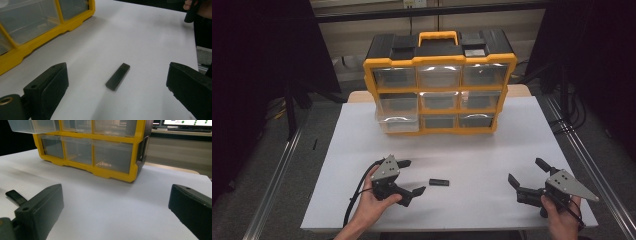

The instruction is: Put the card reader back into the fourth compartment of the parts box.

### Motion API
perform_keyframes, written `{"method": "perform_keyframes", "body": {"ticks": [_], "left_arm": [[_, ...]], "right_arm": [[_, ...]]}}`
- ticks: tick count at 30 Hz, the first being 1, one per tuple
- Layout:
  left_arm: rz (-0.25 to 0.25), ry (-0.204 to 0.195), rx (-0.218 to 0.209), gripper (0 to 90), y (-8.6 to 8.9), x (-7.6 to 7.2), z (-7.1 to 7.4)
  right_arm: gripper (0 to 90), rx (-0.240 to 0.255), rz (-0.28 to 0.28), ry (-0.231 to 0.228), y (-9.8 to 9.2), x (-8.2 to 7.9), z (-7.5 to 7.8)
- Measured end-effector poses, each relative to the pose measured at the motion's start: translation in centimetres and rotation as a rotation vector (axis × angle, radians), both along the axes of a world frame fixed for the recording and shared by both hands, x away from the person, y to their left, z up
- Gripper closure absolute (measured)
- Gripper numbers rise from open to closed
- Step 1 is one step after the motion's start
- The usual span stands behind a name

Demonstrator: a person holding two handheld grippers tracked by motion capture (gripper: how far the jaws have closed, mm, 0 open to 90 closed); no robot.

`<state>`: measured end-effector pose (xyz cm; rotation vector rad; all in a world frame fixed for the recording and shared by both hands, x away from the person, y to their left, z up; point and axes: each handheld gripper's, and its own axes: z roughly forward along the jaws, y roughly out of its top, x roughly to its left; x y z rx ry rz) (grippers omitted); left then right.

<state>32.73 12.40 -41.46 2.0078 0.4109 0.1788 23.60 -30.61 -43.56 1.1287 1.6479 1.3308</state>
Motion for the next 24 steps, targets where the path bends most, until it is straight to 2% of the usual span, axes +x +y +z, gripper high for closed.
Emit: {"method": "perform_keyframes", "body": {"ticks": [2, 6, 7, 8, 9, 11, 21, 24], "left_arm": [[-0.002, 0.004, 0.013, 4.2, -0.4, 0.3, 0.1], [-0.019, -0.025, 0.059, 4.6, -1.2, 0.8, 0.3], [-0.025, -0.025, 0.059, 4.4, -1.4, 1.0, 0.3], [-0.025, -0.016, 0.050, 4.4, -1.7, 1.1, 0.2], [-0.037, -0.019, 0.069, 4.4, -1.8, 1.2, 0.2], [-0.042, -0.013, 0.075, 4.3, -2.2, 1.4, 0.1], [-0.121, 0.013, 0.168, 4.9, -4.3, 2.8, -0.3], [-0.121, 0.024, 0.204, 6.6, -4.9, 3.4, -0.5]], "right_arm": [[0.0, 0.000, 0.001, 0.000, 0.0, 0.0, 0.0], [0.0, -0.001, 0.002, 0.002, 0.0, 0.1, 0.0], [0.0, 0.001, 0.003, 0.005, 0.1, 0.0, 0.0], [0.0, -0.001, 0.006, 0.002, 0.1, 0.0, 0.0], [0.0, -0.001, 0.007, 0.003, 0.1, 0.0, 0.0], [0.0, 0.000, 0.007, 0.004, 0.1, 0.0, -0.1], [0.0, 0.000, 0.005, 0.002, 0.1, 0.0, -0.1], [0.0, 0.000, 0.005, 0.003, 0.1, 0.0, 0.0]]}}
